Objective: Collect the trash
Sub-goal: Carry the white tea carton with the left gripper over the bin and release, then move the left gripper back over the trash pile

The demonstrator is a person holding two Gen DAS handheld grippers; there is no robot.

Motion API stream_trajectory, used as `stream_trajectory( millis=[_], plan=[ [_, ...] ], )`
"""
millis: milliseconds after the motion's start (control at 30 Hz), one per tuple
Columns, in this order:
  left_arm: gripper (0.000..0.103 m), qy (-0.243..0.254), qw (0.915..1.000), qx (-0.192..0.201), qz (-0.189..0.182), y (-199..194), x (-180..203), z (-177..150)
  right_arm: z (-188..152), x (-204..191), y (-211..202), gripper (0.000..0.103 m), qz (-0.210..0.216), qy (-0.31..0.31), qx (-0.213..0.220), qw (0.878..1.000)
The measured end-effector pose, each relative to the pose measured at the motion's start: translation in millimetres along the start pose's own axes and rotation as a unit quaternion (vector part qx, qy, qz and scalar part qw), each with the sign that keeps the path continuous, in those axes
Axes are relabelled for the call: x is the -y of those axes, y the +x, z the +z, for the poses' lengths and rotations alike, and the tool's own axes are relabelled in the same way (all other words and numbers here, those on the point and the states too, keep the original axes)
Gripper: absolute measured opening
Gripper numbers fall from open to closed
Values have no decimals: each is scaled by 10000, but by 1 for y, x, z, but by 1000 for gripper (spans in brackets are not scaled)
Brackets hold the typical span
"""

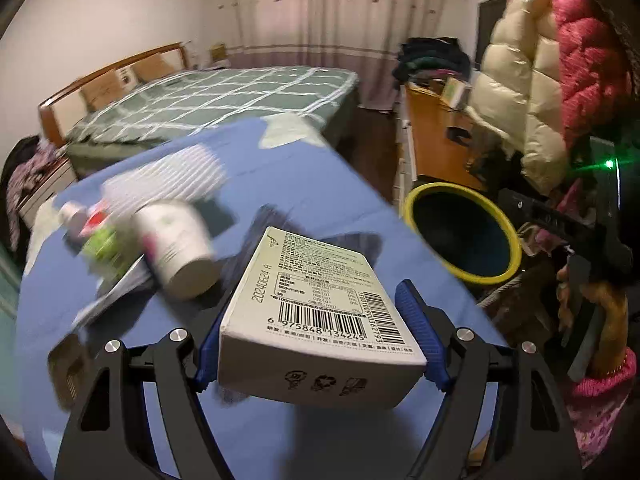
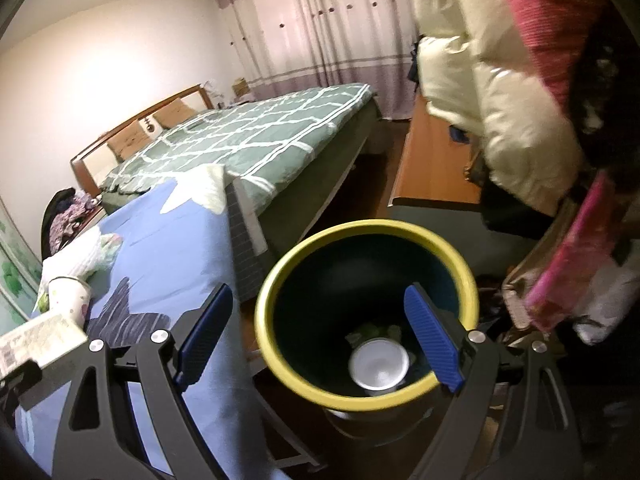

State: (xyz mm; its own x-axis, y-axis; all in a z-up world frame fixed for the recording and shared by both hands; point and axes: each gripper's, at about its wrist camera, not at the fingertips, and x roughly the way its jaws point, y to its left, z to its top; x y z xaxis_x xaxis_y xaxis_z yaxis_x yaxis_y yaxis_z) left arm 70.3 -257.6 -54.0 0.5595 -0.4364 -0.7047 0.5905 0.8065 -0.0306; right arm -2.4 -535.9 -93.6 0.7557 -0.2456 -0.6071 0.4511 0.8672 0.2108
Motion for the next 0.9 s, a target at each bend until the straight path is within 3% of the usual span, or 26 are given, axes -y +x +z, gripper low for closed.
stream_trajectory(
  millis=[333,667,700,767,900],
  plan=[
    [76,779,9935,-268,-783,76,89,60,-3,47,-15,83,-440,291,124,9985],
    [77,1059,9834,-732,-1282,157,166,95,-4,82,-32,83,-726,557,212,9956],
    [78,1064,9836,-734,-1261,162,169,96,-4,84,-32,83,-745,578,208,9953],
    [94,1058,9851,-644,-1196,169,175,99,-5,87,-33,83,-769,605,197,9950],
    [94,858,9878,-492,-1201,157,165,103,-6,83,-31,83,-745,588,161,9954]
  ],
)
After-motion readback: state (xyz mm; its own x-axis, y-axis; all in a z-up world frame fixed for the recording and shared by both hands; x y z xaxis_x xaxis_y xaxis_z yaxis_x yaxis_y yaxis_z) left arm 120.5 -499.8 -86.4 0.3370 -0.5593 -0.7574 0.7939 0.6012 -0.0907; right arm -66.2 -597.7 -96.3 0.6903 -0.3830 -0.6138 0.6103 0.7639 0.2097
